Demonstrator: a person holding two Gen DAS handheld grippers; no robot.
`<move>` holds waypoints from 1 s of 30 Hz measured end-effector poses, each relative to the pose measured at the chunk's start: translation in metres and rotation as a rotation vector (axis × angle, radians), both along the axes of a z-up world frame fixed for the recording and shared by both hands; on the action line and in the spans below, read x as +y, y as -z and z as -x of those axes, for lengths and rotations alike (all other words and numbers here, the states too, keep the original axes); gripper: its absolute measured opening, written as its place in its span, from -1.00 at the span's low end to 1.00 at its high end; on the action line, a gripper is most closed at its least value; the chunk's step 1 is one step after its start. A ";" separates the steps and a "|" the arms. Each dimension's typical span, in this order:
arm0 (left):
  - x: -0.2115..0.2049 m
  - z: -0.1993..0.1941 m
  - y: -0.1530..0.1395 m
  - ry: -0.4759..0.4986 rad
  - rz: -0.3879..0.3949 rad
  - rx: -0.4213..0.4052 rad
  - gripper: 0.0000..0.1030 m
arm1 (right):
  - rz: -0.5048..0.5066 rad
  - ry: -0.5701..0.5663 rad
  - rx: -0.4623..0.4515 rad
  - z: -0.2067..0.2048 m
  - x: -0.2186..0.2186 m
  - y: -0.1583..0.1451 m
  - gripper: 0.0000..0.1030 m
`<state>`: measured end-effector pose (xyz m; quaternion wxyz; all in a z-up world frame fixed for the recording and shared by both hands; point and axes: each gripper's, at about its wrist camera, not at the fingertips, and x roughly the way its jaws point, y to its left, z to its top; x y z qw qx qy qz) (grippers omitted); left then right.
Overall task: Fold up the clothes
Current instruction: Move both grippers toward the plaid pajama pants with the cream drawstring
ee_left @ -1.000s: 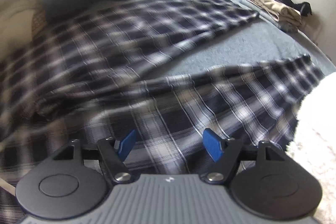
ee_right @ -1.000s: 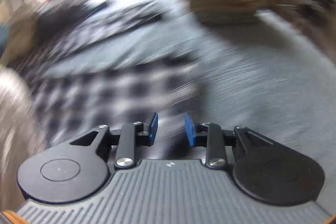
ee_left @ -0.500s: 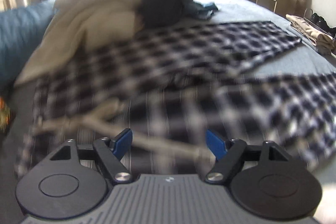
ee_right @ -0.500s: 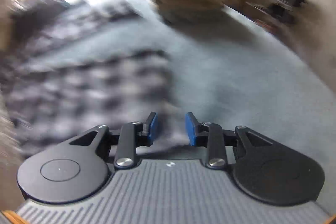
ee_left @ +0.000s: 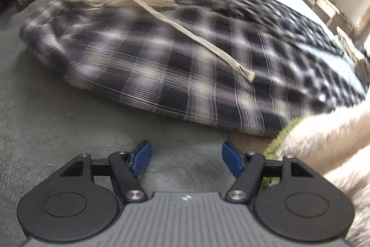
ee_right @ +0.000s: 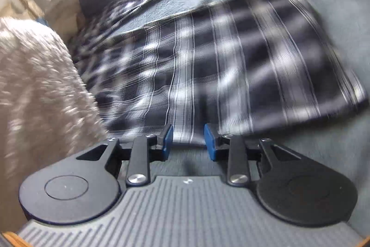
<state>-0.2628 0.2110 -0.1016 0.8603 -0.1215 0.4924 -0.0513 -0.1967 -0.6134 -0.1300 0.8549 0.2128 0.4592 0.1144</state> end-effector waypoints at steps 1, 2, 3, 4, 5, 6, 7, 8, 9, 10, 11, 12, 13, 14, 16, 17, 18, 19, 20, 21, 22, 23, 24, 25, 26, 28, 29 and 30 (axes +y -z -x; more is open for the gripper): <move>0.007 -0.002 -0.002 -0.045 0.026 -0.006 0.44 | -0.034 0.021 0.013 0.007 -0.006 -0.001 -0.26; 0.014 -0.005 -0.002 -0.100 0.059 -0.011 0.57 | -0.060 0.066 0.015 0.014 -0.015 -0.003 -0.18; 0.022 -0.007 -0.001 -0.165 0.101 -0.013 0.66 | -0.093 0.123 0.007 0.022 -0.025 -0.003 -0.06; 0.029 -0.010 -0.001 -0.230 0.143 -0.016 0.67 | -0.126 0.181 -0.002 0.030 -0.034 -0.003 0.02; 0.035 -0.012 0.001 -0.289 0.183 -0.016 0.67 | -0.159 0.243 -0.008 0.037 -0.044 -0.002 0.10; 0.039 -0.014 0.004 -0.340 0.220 -0.013 0.69 | -0.193 0.316 -0.006 0.045 -0.055 0.002 0.13; 0.042 -0.015 0.006 -0.392 0.257 -0.010 0.69 | -0.228 0.385 -0.004 0.052 -0.065 0.006 0.14; 0.046 -0.017 0.009 -0.443 0.295 -0.007 0.69 | -0.265 0.437 -0.001 0.058 -0.074 0.011 0.14; 0.049 -0.018 0.011 -0.489 0.320 -0.004 0.69 | -0.298 0.480 0.000 0.061 -0.082 0.016 0.14; 0.050 -0.020 0.014 -0.529 0.331 -0.001 0.69 | -0.327 0.513 -0.003 0.064 -0.086 0.020 0.14; 0.052 -0.022 0.016 -0.568 0.342 0.001 0.69 | -0.356 0.541 -0.007 0.064 -0.090 0.024 0.14; 0.052 -0.024 0.017 -0.610 0.353 0.003 0.69 | -0.381 0.564 -0.014 0.063 -0.091 0.028 0.14; 0.051 -0.026 0.018 -0.650 0.362 0.002 0.69 | -0.407 0.587 -0.021 0.061 -0.092 0.032 0.14; 0.052 -0.028 0.018 -0.685 0.367 0.000 0.69 | -0.433 0.611 -0.027 0.059 -0.093 0.036 0.14; 0.053 -0.032 0.019 -0.749 0.375 -0.001 0.69 | -0.489 0.672 -0.031 0.051 -0.095 0.045 0.14; 0.052 -0.032 0.018 -0.768 0.374 0.002 0.68 | -0.520 0.696 -0.034 0.049 -0.095 0.049 0.14; 0.050 -0.032 0.018 -0.780 0.366 0.003 0.62 | -0.538 0.707 -0.034 0.048 -0.097 0.051 0.13; 0.048 -0.032 0.017 -0.782 0.352 0.002 0.58 | -0.557 0.717 -0.033 0.046 -0.099 0.053 0.14; 0.046 -0.031 0.016 -0.781 0.338 0.001 0.47 | -0.571 0.721 -0.032 0.045 -0.100 0.054 0.13; 0.045 -0.029 0.016 -0.778 0.327 -0.004 0.38 | -0.570 0.702 -0.027 0.045 -0.097 0.055 0.13; 0.045 -0.026 0.016 -0.783 0.326 -0.012 0.33 | -0.582 0.682 -0.014 0.045 -0.094 0.055 0.11; 0.047 -0.022 0.016 -0.793 0.334 -0.023 0.30 | -0.605 0.669 -0.003 0.046 -0.091 0.056 0.10; 0.049 -0.018 0.017 -0.804 0.345 -0.036 0.30 | -0.621 0.664 0.006 0.047 -0.087 0.057 0.10; 0.050 -0.017 0.017 -0.812 0.345 -0.049 0.28 | -0.633 0.658 0.012 0.046 -0.084 0.058 0.09; 0.049 -0.020 0.016 -0.814 0.326 -0.063 0.22 | -0.633 0.652 0.009 0.044 -0.081 0.059 0.07; 0.046 -0.025 0.012 -0.802 0.251 -0.106 0.18 | -0.641 0.642 0.012 0.037 -0.075 0.060 -0.03; 0.045 -0.029 0.011 -0.797 0.215 -0.129 0.18 | -0.649 0.638 0.017 0.033 -0.073 0.062 -0.12; 0.045 -0.032 0.012 -0.801 0.199 -0.144 0.18 | -0.657 0.632 0.024 0.029 -0.070 0.063 -0.17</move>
